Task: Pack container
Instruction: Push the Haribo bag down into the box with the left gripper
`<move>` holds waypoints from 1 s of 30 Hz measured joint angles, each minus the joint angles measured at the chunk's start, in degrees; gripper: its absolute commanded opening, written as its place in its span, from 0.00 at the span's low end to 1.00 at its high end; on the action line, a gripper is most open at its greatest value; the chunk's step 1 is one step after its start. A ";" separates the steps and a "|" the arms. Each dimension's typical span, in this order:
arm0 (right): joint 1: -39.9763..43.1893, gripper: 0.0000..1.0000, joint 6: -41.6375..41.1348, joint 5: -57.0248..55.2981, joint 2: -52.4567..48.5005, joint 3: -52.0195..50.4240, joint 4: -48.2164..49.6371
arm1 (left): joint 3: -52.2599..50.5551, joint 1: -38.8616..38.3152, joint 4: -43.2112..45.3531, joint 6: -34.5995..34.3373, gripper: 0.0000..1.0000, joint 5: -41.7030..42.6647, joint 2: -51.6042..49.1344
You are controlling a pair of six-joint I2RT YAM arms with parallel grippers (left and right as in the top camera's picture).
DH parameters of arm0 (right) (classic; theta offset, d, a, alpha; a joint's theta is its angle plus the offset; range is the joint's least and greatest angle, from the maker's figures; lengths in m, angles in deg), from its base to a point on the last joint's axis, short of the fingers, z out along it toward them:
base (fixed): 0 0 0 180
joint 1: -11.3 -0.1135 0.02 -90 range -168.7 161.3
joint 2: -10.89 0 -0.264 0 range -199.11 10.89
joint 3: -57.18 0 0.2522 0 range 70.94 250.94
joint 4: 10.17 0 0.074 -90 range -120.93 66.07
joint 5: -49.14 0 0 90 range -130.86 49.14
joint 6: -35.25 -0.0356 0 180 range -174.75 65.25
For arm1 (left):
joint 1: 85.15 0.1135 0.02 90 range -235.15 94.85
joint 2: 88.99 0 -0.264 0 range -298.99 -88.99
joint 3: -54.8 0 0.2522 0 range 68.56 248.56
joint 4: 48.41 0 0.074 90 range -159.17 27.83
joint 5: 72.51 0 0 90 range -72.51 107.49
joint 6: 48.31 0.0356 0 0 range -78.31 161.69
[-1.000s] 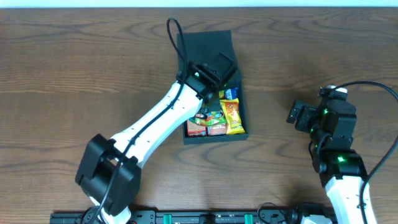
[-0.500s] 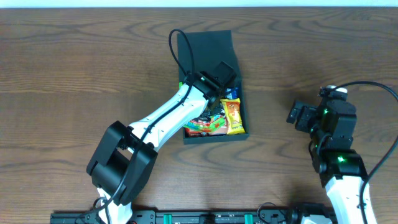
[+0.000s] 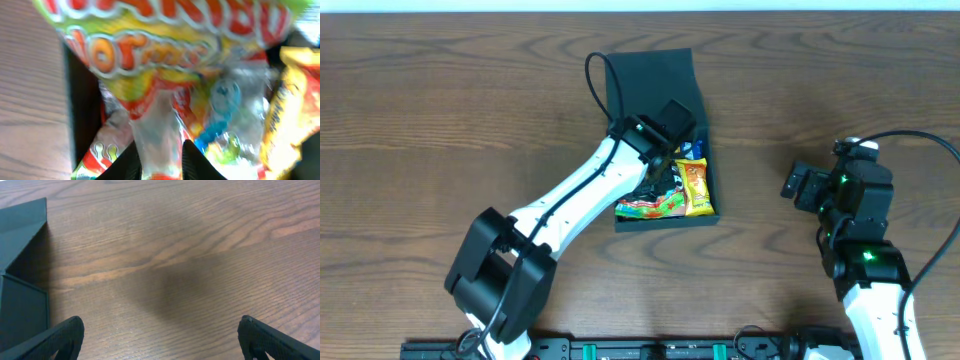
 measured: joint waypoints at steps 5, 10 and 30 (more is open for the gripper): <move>0.00 0.99 0.00 -0.02 0.00 0.00 -0.02 | -0.02 -0.42 1.86 1.20 0.24 1.14 0.04; 0.00 0.99 0.00 -0.02 0.00 0.00 0.00 | -0.02 -1.14 2.05 2.40 0.24 0.57 0.04; 0.00 0.99 0.00 0.00 0.00 0.00 0.00 | 8.94 -0.70 -2.84 7.32 0.06 -18.71 0.13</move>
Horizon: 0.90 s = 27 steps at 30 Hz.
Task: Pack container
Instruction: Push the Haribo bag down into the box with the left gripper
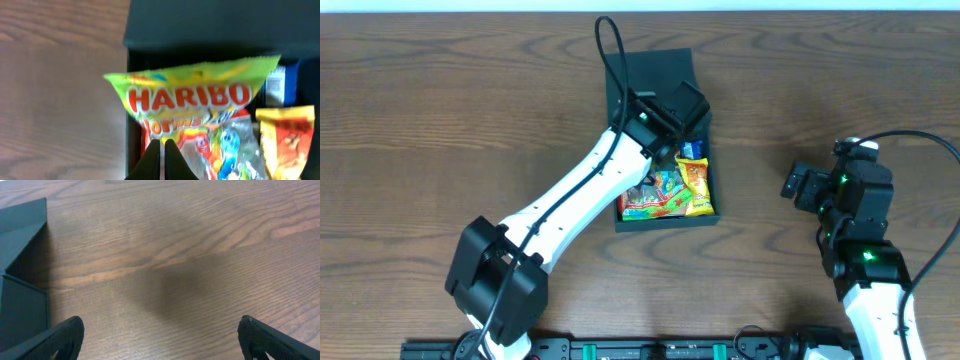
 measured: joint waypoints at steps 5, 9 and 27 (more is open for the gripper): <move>0.00 0.99 0.00 0.00 0.00 0.00 0.00 | 0.00 1.73 0.50 0.39 0.06 -1.29 -1.20; 0.00 0.99 0.00 0.00 0.00 0.00 0.00 | 0.00 2.60 0.66 0.42 0.06 -1.18 -4.57; 0.00 0.99 0.00 0.00 0.00 0.00 0.00 | 0.59 2.82 8.81 2.14 0.06 3.50 -13.44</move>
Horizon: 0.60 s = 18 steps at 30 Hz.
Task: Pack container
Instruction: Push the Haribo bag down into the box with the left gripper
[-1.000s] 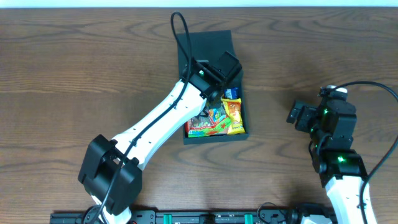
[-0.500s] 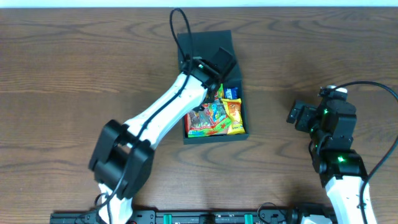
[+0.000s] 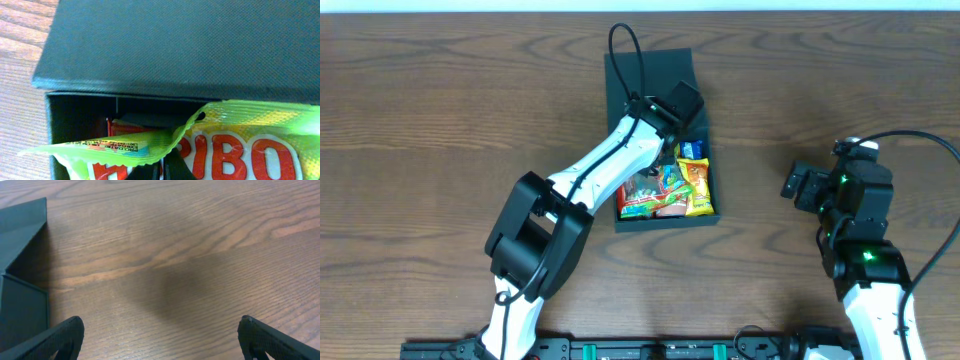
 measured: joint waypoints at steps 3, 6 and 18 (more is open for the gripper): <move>0.00 0.99 0.02 0.00 0.00 0.00 -0.02 | 0.11 0.15 0.35 0.20 0.06 0.46 -0.42; 0.00 0.99 0.00 -0.02 0.00 0.00 -0.02 | 0.11 0.20 1.03 0.59 0.06 1.03 -0.55; 0.00 0.99 0.00 0.00 0.00 0.00 -0.02 | 0.70 0.13 -0.39 1.42 0.06 1.29 -0.66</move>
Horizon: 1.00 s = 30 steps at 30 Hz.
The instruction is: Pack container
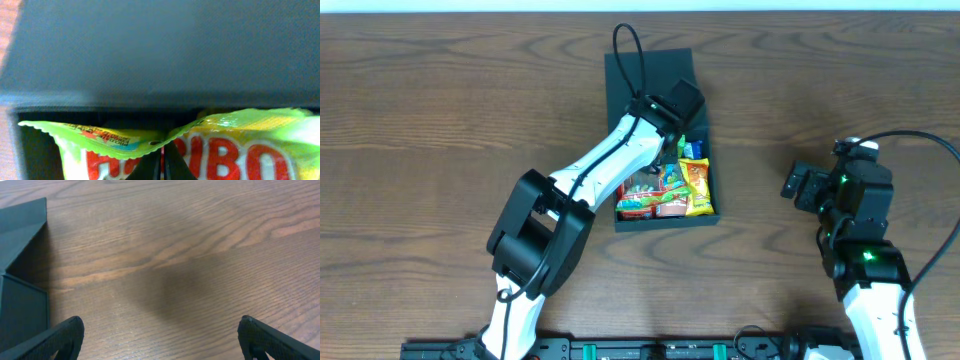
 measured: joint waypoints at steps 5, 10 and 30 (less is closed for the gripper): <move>0.00 0.99 0.02 0.00 0.00 0.00 0.00 | 0.02 -0.55 -5.51 -3.50 0.06 -4.52 0.35; 0.00 0.99 0.00 0.00 0.00 0.00 0.02 | -0.22 -0.59 -6.95 -4.74 0.06 -5.92 2.62; 0.00 0.99 0.02 0.00 0.00 0.00 0.02 | -7.91 -9.35 -5.27 -10.03 0.06 -1.36 11.89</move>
